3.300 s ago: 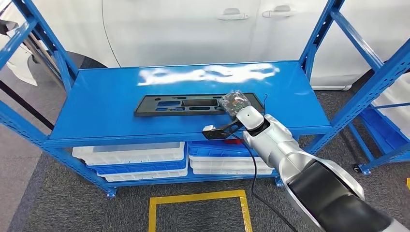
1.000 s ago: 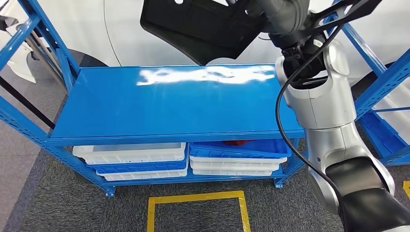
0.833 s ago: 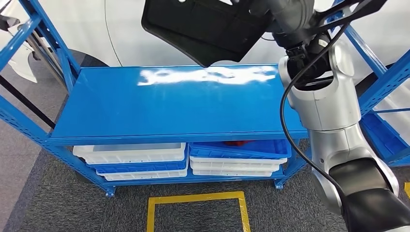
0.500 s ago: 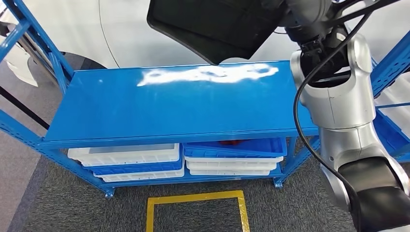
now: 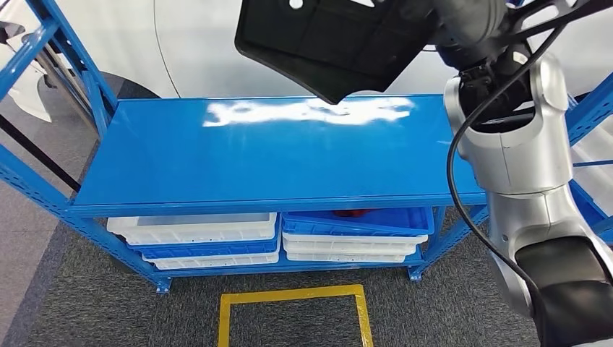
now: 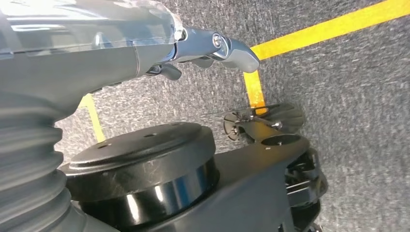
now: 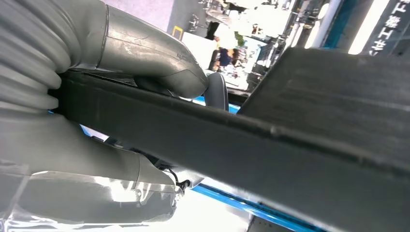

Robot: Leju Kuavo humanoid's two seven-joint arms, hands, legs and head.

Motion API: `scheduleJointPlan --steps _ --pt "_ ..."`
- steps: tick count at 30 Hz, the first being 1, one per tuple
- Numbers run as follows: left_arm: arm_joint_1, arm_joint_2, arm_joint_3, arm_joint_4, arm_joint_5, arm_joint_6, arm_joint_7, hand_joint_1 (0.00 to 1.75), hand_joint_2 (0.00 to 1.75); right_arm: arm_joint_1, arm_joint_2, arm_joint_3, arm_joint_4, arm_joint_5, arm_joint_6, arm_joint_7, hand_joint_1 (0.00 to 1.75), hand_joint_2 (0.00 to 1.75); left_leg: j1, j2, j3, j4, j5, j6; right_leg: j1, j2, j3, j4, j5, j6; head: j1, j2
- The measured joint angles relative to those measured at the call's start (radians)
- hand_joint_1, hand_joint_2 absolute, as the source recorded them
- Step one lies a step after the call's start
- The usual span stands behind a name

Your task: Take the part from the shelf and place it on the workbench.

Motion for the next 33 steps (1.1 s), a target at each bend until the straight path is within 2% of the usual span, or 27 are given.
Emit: scheduleJointPlan --steps 1,2,3,4,5,7,8,10,12,13,14,16,17,18,19,21,22,23,26,28,30,32,33 --pt "0.000 0.000 0.001 0.000 0.003 0.003 -0.001 0.00 1.75 0.011 -0.002 0.001 -0.003 0.005 0.005 0.000 1.75 1.75 0.000 0.000 0.000 0.000 0.000 0.000 0.000 0.000 -0.030 0.063 -0.022 0.002 0.000 0.000" --pt "0.000 0.001 0.002 0.000 0.003 0.006 0.002 0.00 1.75 0.024 -0.004 0.002 -0.007 0.012 0.012 -0.001 1.75 1.75 0.000 0.000 0.000 0.000 0.000 0.000 0.000 0.000 -0.049 0.100 -0.028 0.004 0.000 0.000" --pt "0.000 0.001 0.002 0.000 0.003 0.010 0.006 0.00 1.75 0.040 -0.008 0.004 -0.015 0.020 0.021 -0.005 1.75 1.75 0.000 0.000 0.001 0.001 -0.001 0.000 -0.001 0.000 -0.048 0.096 -0.013 0.004 0.000 0.000" --pt "0.000 0.001 0.002 0.000 0.004 0.013 0.011 0.00 1.75 0.057 -0.012 0.005 -0.025 0.034 0.033 -0.013 1.75 1.75 0.000 -0.001 0.002 0.001 -0.001 -0.001 -0.001 -0.001 -0.028 0.054 0.016 0.002 0.000 0.000" --pt "0.000 0.001 0.002 0.000 0.004 0.014 0.017 0.00 1.75 0.076 -0.018 0.006 -0.040 0.049 0.045 -0.025 1.75 1.75 0.000 -0.002 0.003 0.003 -0.002 -0.002 0.000 -0.001 0.006 -0.015 0.053 -0.001 0.000 0.000" --pt "0.000 0.001 0.002 0.000 0.006 0.012 0.034 0.00 1.75 0.122 -0.030 0.004 -0.081 0.082 0.064 -0.054 1.75 1.75 -0.004 -0.005 0.001 0.007 -0.006 -0.008 0.004 -0.001 0.067 -0.139 0.097 -0.010 0.000 0.000" --pt "0.001 0.001 0.002 0.000 0.005 0.013 0.046 0.00 1.75 0.146 -0.034 0.002 -0.106 0.094 0.068 -0.063 1.75 1.75 -0.005 -0.006 0.000 0.008 -0.007 -0.013 0.007 -0.001 0.081 -0.171 0.104 -0.015 0.000 0.000" --pt "0.002 0.001 0.002 0.000 0.000 0.023 0.071 0.00 1.75 0.188 -0.037 -0.004 -0.149 0.107 0.069 -0.067 1.75 1.75 -0.006 -0.007 -0.001 0.007 -0.008 -0.022 0.009 0.001 0.083 -0.182 0.103 -0.024 0.000 0.000" --pt "0.000 0.001 0.002 0.001 -0.003 0.044 0.093 0.00 1.75 0.216 -0.039 -0.011 -0.180 0.115 0.068 -0.065 1.75 1.75 -0.007 -0.004 -0.004 0.018 -0.020 -0.033 0.003 0.000 0.086 -0.187 0.105 -0.035 0.000 0.000" --pt "-0.001 0.001 0.002 0.001 -0.002 0.055 0.102 0.00 1.75 0.228 -0.039 -0.015 -0.193 0.118 0.068 -0.064 1.75 1.75 -0.006 -0.003 -0.015 0.047 -0.040 -0.037 0.000 -0.001 0.088 -0.190 0.107 -0.040 0.000 0.000" --pt "-0.003 0.001 0.002 0.001 -0.001 0.067 0.110 0.00 1.75 0.240 -0.039 -0.018 -0.203 0.122 0.067 -0.064 1.75 1.75 -0.006 -0.001 -0.037 0.099 -0.071 -0.041 -0.001 -0.003 0.089 -0.192 0.108 -0.044 0.000 0.000" --pt "-0.010 0.002 0.002 0.001 0.001 0.089 0.124 0.00 1.75 0.262 -0.039 -0.021 -0.217 0.131 0.068 -0.065 1.75 1.75 -0.004 0.000 -0.094 0.233 -0.134 -0.047 0.000 -0.004 0.089 -0.192 0.107 -0.048 0.000 0.000" --pt "-0.013 0.002 0.002 0.001 0.002 0.097 0.129 0.00 1.75 0.272 -0.039 -0.024 -0.223 0.135 0.067 -0.066 1.75 1.75 -0.004 0.000 -0.112 0.279 -0.147 -0.048 0.001 -0.005 0.089 -0.192 0.107 -0.048 0.000 0.000" --pt "-0.016 0.002 0.002 0.001 0.001 0.103 0.134 0.00 1.75 0.279 -0.039 -0.026 -0.227 0.139 0.067 -0.066 1.75 1.75 -0.004 0.000 -0.113 0.285 -0.140 -0.049 0.001 -0.005 0.089 -0.191 0.107 -0.048 0.000 0.000" --pt "-0.016 0.002 0.002 0.001 0.000 0.106 0.137 0.00 1.75 0.285 -0.040 -0.029 -0.232 0.142 0.067 -0.067 1.75 1.75 -0.003 0.000 -0.094 0.250 -0.114 -0.047 0.001 -0.004 0.090 -0.190 0.106 -0.047 0.000 0.000" --pt "-0.014 0.002 0.002 0.001 0.000 0.111 0.142 0.00 1.75 0.292 -0.040 -0.035 -0.242 0.144 0.067 -0.069 1.75 1.75 -0.004 0.001 -0.026 0.116 -0.051 -0.040 0.001 -0.001 0.091 -0.186 0.104 -0.044 0.000 0.000" --pt "-0.012 0.002 0.001 0.001 -0.001 0.113 0.143 0.00 1.75 0.294 -0.041 -0.038 -0.245 0.145 0.067 -0.070 1.75 1.75 -0.005 0.001 0.002 0.057 -0.033 -0.036 0.003 0.000 0.089 -0.184 0.104 -0.040 0.000 0.000" --pt "-0.011 0.002 0.001 0.001 -0.002 0.116 0.145 0.00 1.75 0.296 -0.042 -0.041 -0.249 0.146 0.067 -0.071 1.75 1.75 -0.007 0.000 0.017 0.023 -0.027 -0.031 0.004 0.001 0.087 -0.182 0.104 -0.036 0.000 0.000" --pt "-0.008 0.003 -0.003 0.001 -0.013 0.140 0.157 0.00 1.75 0.308 -0.043 -0.048 -0.258 0.161 0.067 -0.072 1.75 1.75 -0.010 -0.002 0.019 0.009 -0.025 -0.020 0.005 0.001 0.084 -0.185 0.111 -0.021 0.000 0.000" --pt "-0.008 0.002 -0.008 0.001 -0.023 0.158 0.163 0.00 1.75 0.313 -0.045 -0.054 -0.264 0.173 0.065 -0.073 1.75 1.75 -0.006 -0.002 0.020 0.002 -0.017 -0.009 0.004 0.001 0.082 -0.181 0.105 -0.013 0.000 0.000" --pt "-0.010 0.001 -0.014 0.001 -0.031 0.165 0.164 0.00 1.75 0.319 -0.050 -0.065 -0.270 0.180 0.064 -0.075 1.75 1.75 -0.003 0.000 0.019 -0.005 -0.009 0.002 0.002 0.000 0.057 -0.121 0.060 -0.005 0.000 0.000" --pt "-0.010 0.000 -0.020 0.001 -0.034 0.166 0.164 0.00 1.75 0.330 -0.058 -0.076 -0.272 0.183 0.063 -0.077 1.75 1.75 -0.004 0.000 0.015 -0.005 -0.006 0.007 0.001 0.000 0.002 0.008 -0.007 0.003 0.000 0.000" --pt "-0.009 0.000 -0.022 0.001 -0.033 0.166 0.165 0.00 1.75 0.338 -0.062 -0.079 -0.273 0.183 0.064 -0.078 1.75 1.75 -0.005 0.000 0.012 -0.004 -0.005 0.007 0.000 0.000 -0.023 0.066 -0.028 0.005 0.000 0.000"
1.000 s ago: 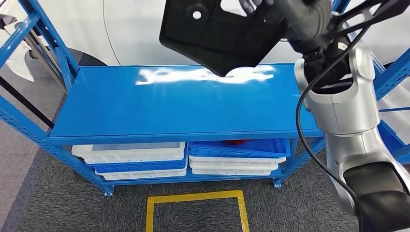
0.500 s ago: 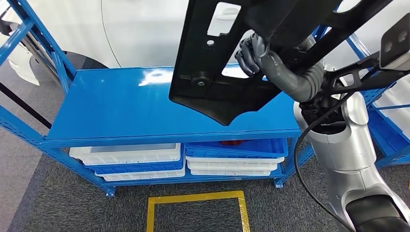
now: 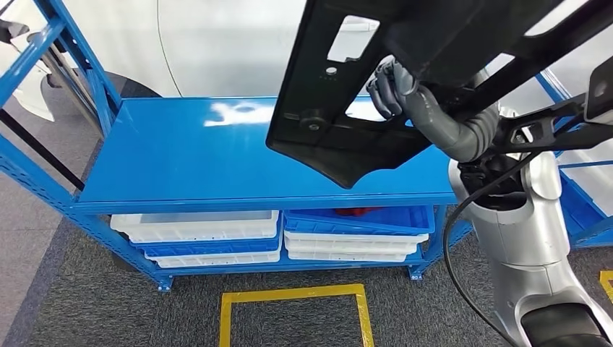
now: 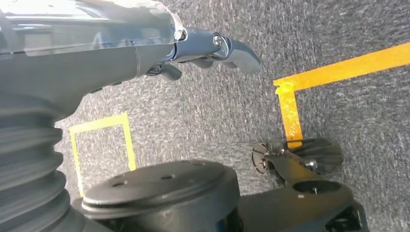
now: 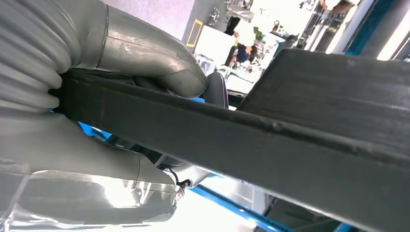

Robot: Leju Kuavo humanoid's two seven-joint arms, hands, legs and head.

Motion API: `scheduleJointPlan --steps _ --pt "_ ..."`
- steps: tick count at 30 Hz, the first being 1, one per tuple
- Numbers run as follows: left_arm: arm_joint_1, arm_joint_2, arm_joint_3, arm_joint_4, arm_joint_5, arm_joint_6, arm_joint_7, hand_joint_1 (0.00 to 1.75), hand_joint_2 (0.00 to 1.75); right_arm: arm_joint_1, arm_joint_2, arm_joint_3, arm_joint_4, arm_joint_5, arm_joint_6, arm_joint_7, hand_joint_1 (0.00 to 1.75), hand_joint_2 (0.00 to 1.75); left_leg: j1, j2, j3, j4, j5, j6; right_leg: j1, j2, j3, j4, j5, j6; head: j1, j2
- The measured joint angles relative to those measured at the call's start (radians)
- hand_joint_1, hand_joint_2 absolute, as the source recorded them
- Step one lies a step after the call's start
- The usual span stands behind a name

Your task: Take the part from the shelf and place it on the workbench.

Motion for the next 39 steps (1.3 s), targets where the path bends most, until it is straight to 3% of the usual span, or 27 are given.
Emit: scheduleJointPlan --steps 1,2,4,6,8,10,11,13,15,17,18,19,21,23,26,27,29,31,32,33,34,37,39 --pt "0.000 0.000 -0.002 0.000 0.001 0.000 0.001 0.00 1.75 0.006 -0.003 -0.003 0.000 0.000 0.001 0.000 1.75 1.75 -0.001 0.000 -0.002 0.002 0.001 0.000 0.000 0.000 -0.010 0.027 -0.003 0.001 0.000 0.000" --pt "0.000 0.000 -0.003 0.000 0.003 0.000 0.002 0.00 1.75 0.011 -0.005 -0.005 0.000 0.000 0.001 0.000 1.75 1.75 -0.001 0.000 -0.004 0.004 0.001 0.000 0.000 0.000 -0.001 0.015 0.012 0.001 0.000 0.000" --pt "-0.001 -0.001 -0.004 0.000 0.006 0.000 0.003 0.00 1.75 0.011 -0.006 -0.007 0.000 0.002 0.002 0.001 1.75 1.75 -0.001 0.000 -0.005 0.009 0.000 -0.002 0.000 0.000 0.069 -0.108 0.072 -0.005 0.000 0.000" --pt "-0.002 -0.002 -0.005 0.000 0.008 0.000 0.002 0.00 1.75 0.008 -0.006 -0.007 -0.001 0.006 0.002 0.005 1.75 1.75 -0.005 -0.001 -0.010 0.015 0.001 -0.008 0.005 0.000 0.126 -0.219 0.107 -0.015 0.000 0.000" --pt "-0.003 -0.003 -0.006 0.000 0.008 0.000 0.000 0.00 1.75 0.005 -0.005 -0.007 -0.001 0.011 0.002 0.012 1.75 1.75 -0.008 -0.002 -0.016 0.016 0.005 -0.018 0.010 0.000 0.134 -0.244 0.111 -0.024 0.000 0.000" --pt "-0.003 -0.002 -0.006 0.000 0.006 0.000 -0.004 0.00 1.75 0.005 -0.004 -0.007 -0.002 0.015 -0.001 0.016 1.75 1.75 -0.008 -0.002 -0.020 0.018 0.003 -0.030 0.006 -0.001 0.130 -0.250 0.119 -0.036 0.000 0.000" --pt "-0.003 -0.002 -0.007 0.000 0.005 0.000 -0.006 0.00 1.75 0.006 -0.002 -0.006 -0.002 0.018 -0.005 0.018 1.75 1.75 -0.008 -0.001 -0.027 0.034 -0.012 -0.036 0.003 -0.003 0.128 -0.253 0.124 -0.043 0.000 0.000" --pt "-0.004 -0.002 -0.007 0.000 0.002 -0.002 -0.010 0.00 1.75 0.007 0.002 -0.004 -0.005 0.028 -0.016 0.021 1.75 1.75 -0.005 0.000 -0.058 0.115 -0.073 -0.045 0.000 -0.008 0.123 -0.258 0.132 -0.053 0.000 0.000" --pt "-0.007 -0.002 -0.007 0.000 0.002 -0.004 -0.013 0.00 1.75 0.010 0.005 -0.003 -0.007 0.034 -0.023 0.024 1.75 1.75 -0.003 0.000 -0.097 0.221 -0.134 -0.050 0.001 -0.011 0.116 -0.257 0.137 -0.056 0.000 0.000" --pt "-0.011 -0.002 -0.007 0.000 0.002 -0.004 -0.013 0.00 1.75 0.013 0.008 0.000 -0.008 0.035 -0.026 0.026 1.75 1.75 -0.002 0.000 -0.113 0.288 -0.158 -0.053 0.001 -0.013 0.108 -0.256 0.142 -0.055 0.000 0.000" --pt "-0.012 -0.002 -0.008 0.000 0.002 -0.005 -0.013 0.00 1.75 0.016 0.010 0.001 -0.008 0.036 -0.027 0.027 1.75 1.75 -0.001 0.000 -0.102 0.287 -0.151 -0.054 0.001 -0.013 0.105 -0.255 0.145 -0.053 0.000 0.000" --pt "-0.011 -0.002 -0.008 0.000 0.002 -0.006 -0.013 0.00 1.75 0.017 0.011 0.003 -0.008 0.036 -0.029 0.027 1.75 1.75 0.000 0.000 -0.071 0.243 -0.127 -0.053 0.001 -0.013 0.102 -0.253 0.147 -0.051 0.000 0.000" --pt "-0.007 -0.002 -0.008 0.000 0.002 -0.006 -0.012 0.00 1.75 0.018 0.012 0.005 -0.010 0.036 -0.031 0.028 1.75 1.75 0.000 0.000 0.011 0.099 -0.076 -0.048 0.003 -0.013 0.096 -0.247 0.151 -0.045 0.000 0.000" --pt "-0.004 -0.002 -0.009 0.000 0.002 -0.006 -0.011 0.00 1.75 0.018 0.012 0.005 -0.014 0.036 -0.032 0.028 1.75 1.75 -0.002 -0.001 0.049 0.019 -0.057 -0.038 0.006 -0.013 0.088 -0.243 0.157 -0.035 0.000 0.000" --pt "-0.001 -0.002 -0.010 0.000 0.002 -0.006 -0.011 0.00 1.75 0.018 0.014 0.006 -0.016 0.036 -0.032 0.028 1.75 1.75 -0.003 -0.001 0.041 0.010 -0.044 -0.018 0.005 -0.012 0.080 -0.245 0.168 -0.015 0.000 0.000" --pt "0.000 -0.002 -0.010 0.000 0.002 -0.006 -0.011 0.00 1.75 0.018 0.014 0.007 -0.016 0.036 -0.032 0.028 1.75 1.75 -0.001 0.000 0.038 0.006 -0.036 -0.010 0.004 -0.011 0.075 -0.237 0.158 -0.009 0.000 0.000" --pt "-0.001 -0.002 -0.010 0.000 0.002 -0.006 -0.010 0.00 1.75 0.018 0.014 0.007 -0.016 0.036 -0.032 0.028 1.75 1.75 0.001 0.002 0.028 0.000 -0.020 0.001 0.001 -0.009 0.041 -0.159 0.097 0.000 0.000 0.000" --pt "-0.001 -0.002 -0.010 0.000 0.002 -0.006 -0.010 0.00 1.75 0.020 0.014 0.007 -0.016 0.036 -0.032 0.028 1.75 1.75 -0.001 0.002 0.012 0.001 -0.010 0.006 0.000 -0.008 -0.008 -0.026 0.022 0.006 0.000 0.000" --pt "-0.001 -0.002 -0.010 0.000 0.002 -0.006 -0.010 0.00 1.75 0.022 0.014 0.007 -0.016 0.036 -0.032 0.028 1.75 1.75 -0.003 0.002 0.005 0.002 -0.006 0.006 0.000 -0.008 -0.020 0.017 0.005 0.008 0.000 0.000" --pt "-0.001 -0.002 -0.010 0.000 0.001 -0.007 -0.010 0.00 1.75 0.023 0.014 0.007 -0.016 0.036 -0.032 0.028 1.75 1.75 -0.004 0.002 -0.001 0.004 -0.003 0.006 0.000 -0.008 -0.014 0.024 0.008 0.008 0.000 0.000" --pt "-0.002 -0.002 -0.010 0.000 0.001 -0.007 -0.010 0.00 1.75 0.023 0.014 0.007 -0.016 0.036 -0.031 0.028 1.75 1.75 -0.004 0.002 -0.007 0.007 0.000 0.005 0.000 -0.008 0.012 -0.009 0.027 0.006 0.000 0.000" --pt "-0.004 -0.002 -0.011 0.000 0.002 -0.007 -0.013 0.00 1.75 0.020 0.015 0.009 -0.016 0.043 -0.031 0.028 1.75 1.75 -0.006 0.001 -0.017 0.016 0.005 -0.001 0.005 -0.007 0.130 -0.198 0.090 -0.010 0.000 0.000" --pt "-0.004 -0.003 -0.011 0.000 0.003 -0.005 -0.016 0.00 1.75 0.015 0.016 0.012 -0.016 0.053 -0.032 0.029 1.75 1.75 -0.008 0.001 -0.024 0.018 0.011 -0.011 0.011 -0.006 0.150 -0.244 0.095 -0.022 0.000 0.000"
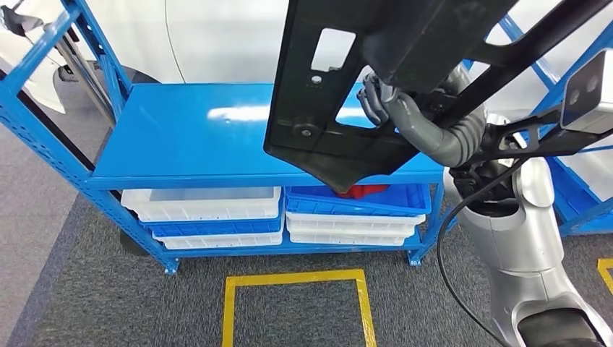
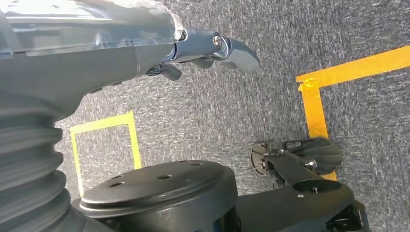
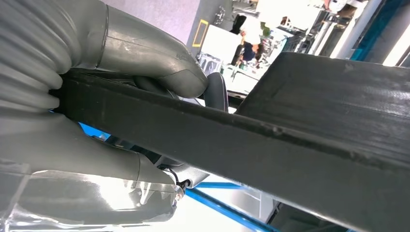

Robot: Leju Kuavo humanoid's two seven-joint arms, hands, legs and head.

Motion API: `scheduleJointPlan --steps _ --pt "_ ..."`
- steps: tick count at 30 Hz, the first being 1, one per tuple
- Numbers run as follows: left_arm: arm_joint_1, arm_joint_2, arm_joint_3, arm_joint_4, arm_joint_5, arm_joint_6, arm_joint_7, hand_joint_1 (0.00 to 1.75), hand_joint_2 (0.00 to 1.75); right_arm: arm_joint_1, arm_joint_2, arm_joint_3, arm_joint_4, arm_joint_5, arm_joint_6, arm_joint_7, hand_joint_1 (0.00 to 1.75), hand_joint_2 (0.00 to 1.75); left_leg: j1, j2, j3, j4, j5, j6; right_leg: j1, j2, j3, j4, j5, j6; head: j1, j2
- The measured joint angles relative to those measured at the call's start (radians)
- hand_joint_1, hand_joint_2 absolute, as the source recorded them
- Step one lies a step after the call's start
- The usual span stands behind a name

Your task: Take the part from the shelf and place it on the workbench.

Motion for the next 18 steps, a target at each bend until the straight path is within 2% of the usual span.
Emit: scheduleJointPlan --steps 1,3,5,7,8,9,10,13,14,15,18 --pt "0.000 0.000 0.000 0.000 0.000 0.001 -0.001 0.00 1.75 -0.001 0.000 0.002 0.000 0.006 0.000 0.000 1.75 1.75 -0.001 0.000 -0.003 -0.001 0.004 -0.006 0.003 0.000 -0.002 -0.003 0.004 -0.006 0.000 0.000" --pt "0.000 0.000 0.000 0.000 0.001 0.003 -0.003 0.00 1.75 0.003 0.001 0.005 0.000 0.018 0.000 -0.005 1.75 1.75 -0.001 0.000 -0.008 0.005 -0.002 -0.018 -0.003 -0.003 -0.004 -0.011 0.015 -0.017 0.000 0.000" --pt "0.000 0.000 0.000 0.000 0.001 0.003 -0.004 0.00 1.75 0.013 0.002 0.006 0.000 0.031 0.004 -0.017 1.75 1.75 0.000 0.000 -0.029 0.059 -0.049 -0.028 -0.009 -0.008 -0.008 -0.020 0.028 -0.028 0.000 0.000" --pt "-0.002 0.001 0.000 0.000 0.004 0.004 -0.006 0.00 1.75 0.030 0.003 0.008 0.000 0.044 0.010 -0.025 1.75 1.75 0.004 0.000 -0.070 0.180 -0.124 -0.036 -0.008 -0.011 -0.020 -0.020 0.037 -0.033 0.000 0.000" --pt "-0.003 0.001 0.001 0.000 0.005 0.005 -0.008 0.00 1.75 0.040 0.003 0.010 0.000 0.049 0.013 -0.026 1.75 1.75 0.006 0.000 -0.084 0.234 -0.150 -0.040 -0.008 -0.012 -0.027 -0.019 0.042 -0.033 0.000 0.000" --pt "-0.003 0.001 0.001 0.000 0.006 0.006 -0.009 0.00 1.75 0.047 0.004 0.012 0.000 0.053 0.015 -0.026 1.75 1.75 0.007 0.000 -0.085 0.261 -0.158 -0.042 -0.009 -0.012 -0.034 -0.017 0.046 -0.032 0.000 0.000" --pt "-0.003 0.001 0.001 0.000 0.006 0.006 -0.009 0.00 1.75 0.051 0.005 0.015 0.000 0.055 0.016 -0.025 1.75 1.75 0.009 0.000 -0.065 0.242 -0.146 -0.044 -0.009 -0.011 -0.041 -0.015 0.050 -0.030 0.000 0.000" --pt "0.003 0.001 0.001 0.000 0.007 0.009 -0.009 0.00 1.75 0.062 0.004 0.016 0.000 0.070 0.017 -0.035 1.75 1.75 0.013 0.000 0.048 0.056 -0.078 -0.039 -0.008 -0.008 -0.055 -0.003 0.057 -0.020 0.000 0.000" --pt "0.005 0.001 0.001 0.000 0.006 0.009 -0.008 0.00 1.75 0.070 0.004 0.015 0.001 0.092 0.017 -0.049 1.75 1.75 0.012 -0.001 0.067 0.017 -0.070 -0.035 -0.007 -0.008 -0.060 -0.001 0.060 -0.015 0.000 0.000" --pt "0.006 0.001 0.001 0.000 0.006 0.008 -0.008 0.00 1.75 0.081 0.003 0.015 0.002 0.123 0.016 -0.069 1.75 1.75 0.010 -0.001 0.073 -0.001 -0.069 -0.029 -0.005 -0.008 -0.064 0.001 0.065 -0.008 0.000 0.000" --pt "0.010 0.001 0.000 0.000 0.005 0.005 -0.004 0.00 1.75 0.128 0.001 0.013 0.011 0.211 0.013 -0.125 1.75 1.75 0.009 -0.002 0.065 -0.007 -0.054 -0.008 -0.006 -0.008 -0.070 -0.001 0.073 0.012 0.000 0.000"
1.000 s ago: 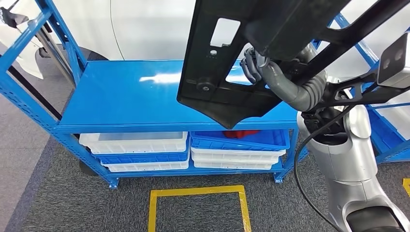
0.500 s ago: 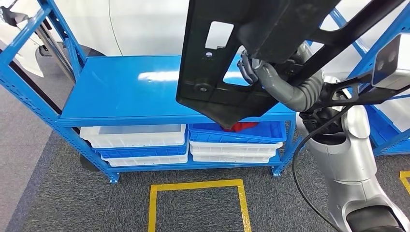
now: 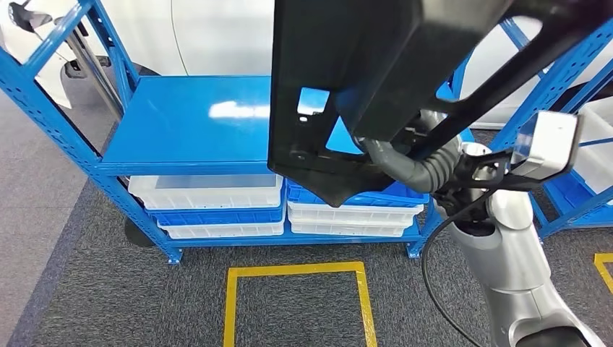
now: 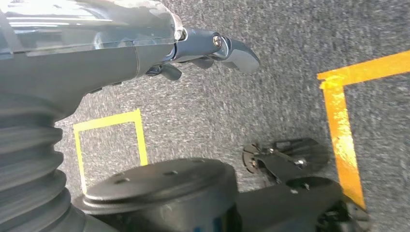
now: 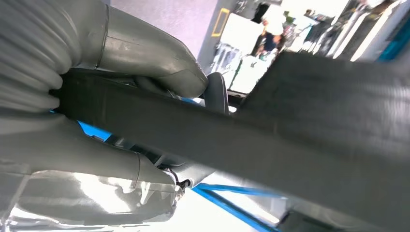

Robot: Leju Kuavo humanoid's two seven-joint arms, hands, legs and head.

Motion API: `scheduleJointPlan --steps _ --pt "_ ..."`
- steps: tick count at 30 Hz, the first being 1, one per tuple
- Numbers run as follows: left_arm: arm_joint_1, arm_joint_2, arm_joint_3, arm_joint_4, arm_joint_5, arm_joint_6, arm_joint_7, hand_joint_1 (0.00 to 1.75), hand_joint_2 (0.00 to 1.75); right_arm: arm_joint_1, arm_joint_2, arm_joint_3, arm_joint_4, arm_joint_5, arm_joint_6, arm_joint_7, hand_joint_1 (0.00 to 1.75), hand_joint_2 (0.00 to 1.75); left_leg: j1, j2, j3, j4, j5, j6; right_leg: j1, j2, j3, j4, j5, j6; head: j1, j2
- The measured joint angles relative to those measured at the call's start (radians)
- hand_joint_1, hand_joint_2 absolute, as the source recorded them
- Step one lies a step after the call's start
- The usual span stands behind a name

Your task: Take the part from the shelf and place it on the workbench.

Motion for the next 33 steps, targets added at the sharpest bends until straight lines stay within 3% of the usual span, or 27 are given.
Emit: scheduleJointPlan --steps 2,4,6,7,8,10,11,13,16,17,19,21,22,23,25,27,30,31,33 --pt "-0.001 0.000 0.000 0.000 -0.001 -0.001 0.002 0.00 1.75 0.031 0.000 0.001 0.008 0.030 -0.006 -0.024 1.75 1.75 0.003 0.002 -0.010 -0.007 0.016 0.014 -0.003 0.002 -0.023 0.047 -0.042 0.010 0.000 0.000" --pt "-0.002 -0.001 -0.001 0.000 -0.004 -0.002 0.004 0.00 1.75 0.063 -0.001 0.006 0.014 0.058 -0.025 -0.044 1.75 1.75 0.002 0.004 -0.026 -0.007 0.028 0.020 -0.004 0.003 -0.075 0.176 -0.123 0.017 0.000 0.000" --pt "-0.003 -0.001 -0.002 0.000 -0.007 -0.003 0.004 0.00 1.75 0.102 -0.001 0.016 0.018 0.084 -0.050 -0.065 1.75 1.75 -0.001 0.004 -0.042 -0.006 0.038 0.022 -0.005 0.003 -0.103 0.272 -0.164 0.019 0.000 0.000" --pt "-0.004 0.000 -0.003 0.000 -0.009 -0.004 0.004 0.00 1.75 0.124 -0.001 0.021 0.017 0.094 -0.060 -0.075 1.75 1.75 -0.003 0.003 -0.048 -0.005 0.042 0.021 -0.004 0.003 -0.087 0.264 -0.156 0.017 0.000 0.000" --pt "-0.004 -0.001 -0.004 0.000 -0.010 -0.006 0.005 0.00 1.75 0.145 -0.002 0.026 0.016 0.102 -0.068 -0.087 1.75 1.75 -0.004 0.002 -0.052 -0.003 0.045 0.020 -0.004 0.003 -0.051 0.214 -0.133 0.013 0.000 0.000" --pt "-0.006 -0.001 -0.007 0.000 -0.011 -0.009 0.007 0.00 1.75 0.186 -0.006 0.033 0.011 0.115 -0.079 -0.115 1.75 1.75 -0.008 0.001 -0.057 0.000 0.049 0.016 0.001 0.002 0.040 0.073 -0.090 0.000 0.000 0.000" --pt "-0.006 -0.001 -0.008 0.000 -0.011 -0.010 0.009 0.00 1.75 0.203 -0.010 0.036 0.008 0.122 -0.082 -0.128 1.75 1.75 -0.009 0.001 -0.059 0.002 0.051 0.012 0.005 0.002 0.069 0.023 -0.080 -0.007 0.000 0.000" --pt "-0.007 -0.002 -0.009 0.000 -0.011 -0.012 0.014 0.00 1.75 0.232 -0.017 0.038 0.003 0.135 -0.087 -0.148 1.75 1.75 -0.011 0.003 -0.062 0.002 0.055 0.003 0.011 0.003 0.080 -0.006 -0.076 -0.018 0.000 0.000" --pt "-0.008 -0.002 -0.013 0.000 -0.016 -0.010 0.026 0.00 1.75 0.281 -0.030 0.037 -0.008 0.157 -0.086 -0.180 1.75 1.75 -0.012 0.003 -0.070 0.015 0.042 -0.013 0.003 0.002 0.077 -0.020 -0.060 -0.035 0.000 0.000" --pt "-0.009 -0.001 -0.014 0.000 -0.017 -0.009 0.029 0.00 1.75 0.302 -0.037 0.035 -0.014 0.165 -0.084 -0.198 1.75 1.75 -0.012 0.003 -0.081 0.047 0.016 -0.019 0.000 -0.001 0.075 -0.025 -0.054 -0.040 0.000 0.000" --pt "-0.013 0.000 -0.015 0.000 -0.017 -0.006 0.027 0.00 1.75 0.352 -0.052 0.023 -0.029 0.189 -0.070 -0.245 1.75 1.75 -0.008 0.003 -0.118 0.161 -0.063 -0.028 -0.002 -0.006 0.069 -0.027 -0.047 -0.044 0.000 0.000" --pt "-0.015 0.000 -0.015 0.000 -0.014 -0.004 0.019 0.00 1.75 0.410 -0.064 0.009 -0.044 0.221 -0.051 -0.289 1.75 1.75 -0.006 0.004 -0.138 0.262 -0.111 -0.034 -0.002 -0.009 0.061 -0.023 -0.043 -0.043 0.000 0.000" --pt "-0.015 0.000 -0.015 0.000 -0.012 -0.004 0.015 0.00 1.75 0.440 -0.066 0.002 -0.051 0.237 -0.045 -0.303 1.75 1.75 -0.004 0.004 -0.125 0.265 -0.108 -0.035 -0.002 -0.009 0.057 -0.021 -0.042 -0.042 0.000 0.000" --pt "-0.013 0.001 -0.015 0.000 -0.012 -0.004 0.012 0.00 1.75 0.467 -0.068 -0.003 -0.058 0.251 -0.040 -0.314 1.75 1.75 -0.003 0.004 -0.096 0.230 -0.089 -0.035 -0.002 -0.008 0.055 -0.018 -0.041 -0.041 0.000 0.000" --pt "-0.008 0.001 -0.018 0.000 -0.020 -0.006 0.015 0.00 1.75 0.512 -0.068 -0.009 -0.077 0.272 -0.035 -0.326 1.75 1.75 -0.001 0.004 -0.015 0.097 -0.040 -0.030 -0.001 -0.005 0.050 -0.011 -0.039 -0.036 0.000 0.000" --pt "-0.005 0.001 -0.022 0.000 -0.038 -0.007 0.028 0.00 1.75 0.544 -0.067 -0.012 -0.096 0.281 -0.033 -0.330 1.75 1.75 -0.003 0.002 0.026 0.008 -0.023 -0.020 0.003 -0.002 0.040 -0.004 -0.035 -0.026 0.000 0.000" --pt "-0.004 0.000 -0.025 0.000 -0.066 -0.007 0.048 0.00 1.75 0.582 -0.063 -0.013 -0.119 0.285 -0.031 -0.326 1.75 1.75 -0.004 0.002 0.021 -0.006 -0.018 -0.001 0.002 -0.001 0.028 -0.001 -0.026 -0.007 0.000 0.000" --pt "-0.005 0.000 -0.025 0.000 -0.071 -0.006 0.050 0.00 1.75 0.594 -0.062 -0.013 -0.125 0.284 -0.029 -0.323 1.75 1.75 -0.003 0.002 0.019 -0.008 -0.012 0.006 0.001 0.000 0.024 0.008 -0.035 -0.002 0.000 0.000" --pt "-0.007 -0.001 -0.025 0.000 -0.072 -0.003 0.050 0.00 1.75 0.612 -0.058 -0.013 -0.131 0.282 -0.021 -0.320 1.75 1.75 0.000 0.005 0.012 -0.012 -0.001 0.018 -0.003 0.002 -0.007 0.084 -0.091 0.007 0.000 0.000"
